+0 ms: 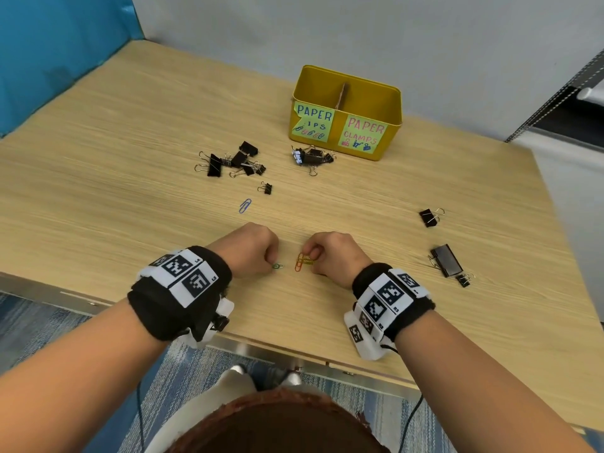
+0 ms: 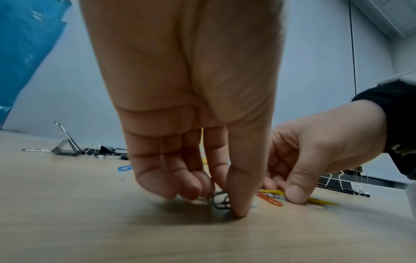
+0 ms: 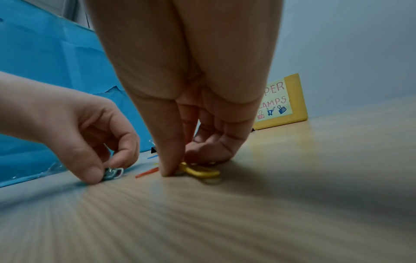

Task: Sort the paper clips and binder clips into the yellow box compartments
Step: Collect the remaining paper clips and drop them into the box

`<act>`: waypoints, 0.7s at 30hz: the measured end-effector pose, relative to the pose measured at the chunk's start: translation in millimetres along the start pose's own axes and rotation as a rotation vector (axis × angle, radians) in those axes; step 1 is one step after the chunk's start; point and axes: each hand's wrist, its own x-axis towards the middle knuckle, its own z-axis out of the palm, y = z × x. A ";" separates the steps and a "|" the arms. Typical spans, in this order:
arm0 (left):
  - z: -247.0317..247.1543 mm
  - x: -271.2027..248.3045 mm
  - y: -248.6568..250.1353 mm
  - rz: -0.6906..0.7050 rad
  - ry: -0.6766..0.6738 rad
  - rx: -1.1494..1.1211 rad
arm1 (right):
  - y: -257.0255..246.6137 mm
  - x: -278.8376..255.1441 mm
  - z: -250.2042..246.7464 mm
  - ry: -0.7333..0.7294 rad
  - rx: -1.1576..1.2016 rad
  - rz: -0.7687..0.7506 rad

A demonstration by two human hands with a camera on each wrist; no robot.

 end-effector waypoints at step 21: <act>4.2 4.0 18.5 0.004 0.036 -0.100 | 8.4 -17.9 -21.8 -0.049 -0.081 0.050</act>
